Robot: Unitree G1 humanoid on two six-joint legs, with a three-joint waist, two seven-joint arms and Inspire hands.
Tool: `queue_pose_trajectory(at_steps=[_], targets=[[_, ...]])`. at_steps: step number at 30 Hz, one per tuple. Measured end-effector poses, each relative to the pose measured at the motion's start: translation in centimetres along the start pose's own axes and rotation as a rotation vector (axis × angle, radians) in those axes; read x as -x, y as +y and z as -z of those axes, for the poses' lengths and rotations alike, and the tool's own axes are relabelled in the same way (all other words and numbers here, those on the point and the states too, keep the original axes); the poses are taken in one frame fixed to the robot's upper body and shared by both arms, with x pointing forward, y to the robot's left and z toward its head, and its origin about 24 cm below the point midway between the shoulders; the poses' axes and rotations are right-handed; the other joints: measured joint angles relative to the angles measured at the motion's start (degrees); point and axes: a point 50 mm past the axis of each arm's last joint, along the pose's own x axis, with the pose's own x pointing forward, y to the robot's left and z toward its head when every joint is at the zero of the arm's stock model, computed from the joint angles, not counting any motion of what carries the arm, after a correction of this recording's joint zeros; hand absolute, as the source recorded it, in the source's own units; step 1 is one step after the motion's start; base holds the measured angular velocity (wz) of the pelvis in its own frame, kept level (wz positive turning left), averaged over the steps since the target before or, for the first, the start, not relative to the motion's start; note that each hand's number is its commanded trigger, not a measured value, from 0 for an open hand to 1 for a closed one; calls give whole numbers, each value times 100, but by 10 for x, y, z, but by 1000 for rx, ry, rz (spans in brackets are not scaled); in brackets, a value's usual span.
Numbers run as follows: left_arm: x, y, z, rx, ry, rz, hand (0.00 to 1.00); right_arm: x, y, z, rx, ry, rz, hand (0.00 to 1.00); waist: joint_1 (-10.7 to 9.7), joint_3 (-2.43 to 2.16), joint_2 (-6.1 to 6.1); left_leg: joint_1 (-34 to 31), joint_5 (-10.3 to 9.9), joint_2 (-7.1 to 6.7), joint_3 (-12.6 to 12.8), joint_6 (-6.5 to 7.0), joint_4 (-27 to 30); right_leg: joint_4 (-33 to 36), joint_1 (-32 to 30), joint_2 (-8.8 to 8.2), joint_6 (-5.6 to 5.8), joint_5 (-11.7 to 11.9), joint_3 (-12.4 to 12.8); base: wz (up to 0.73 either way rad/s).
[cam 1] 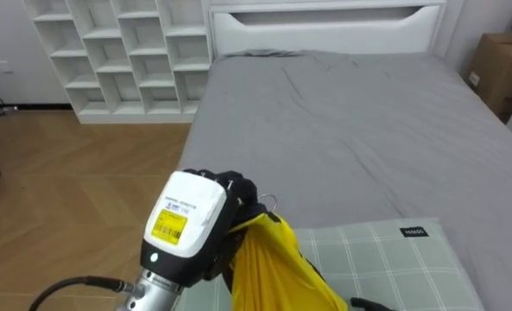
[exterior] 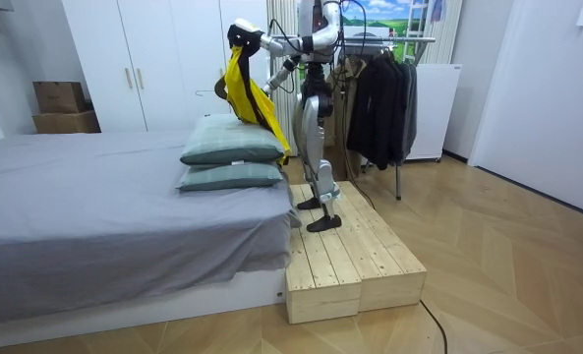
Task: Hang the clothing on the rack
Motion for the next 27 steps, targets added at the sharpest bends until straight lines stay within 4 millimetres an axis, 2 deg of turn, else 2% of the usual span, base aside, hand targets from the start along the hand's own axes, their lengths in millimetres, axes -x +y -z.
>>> queue_pose_trajectory(at_steps=[10, 13, 17, 21, 27], targets=[[4, 5, 5, -72, -42, 28, 100, 0, -8, -3, 8, -8, 16, 0, 24, -10, 23, 9, 1, 3, -12, -1, 9, -5, 11, 9, 0, 0, 16, 0], [4, 7, 1, -71, -62, 24, 100, -1, -12, -10, 22, -21, 1, 0, 30, -14, 45, 10, 1, 0, 1, -1, 11, -4, 8, 7, 0, 0, 29, 0], [3, 8, -6, -61, -103, 25, 100, -6, -14, -29, 44, -62, -23, 0, 35, -10, 52, 91, 1, 8, 31, -1, 6, 1, 46, 12, 0, 0, 54, -3], [2, 8, -6, -69, -114, 25, 100, -11, -13, -59, 66, -154, -31, 0, 34, -6, 46, 101, 1, 16, 71, -2, 5, 9, 28, 17, 0, 0, 90, -5], [3, 10, -3, -85, -124, 33, 100, -16, -7, -78, 124, -191, -61, 0, 70, 18, 10, 39, 1, 12, 77, -2, 3, 32, -13, 15, 0, 0, 94, 0]])
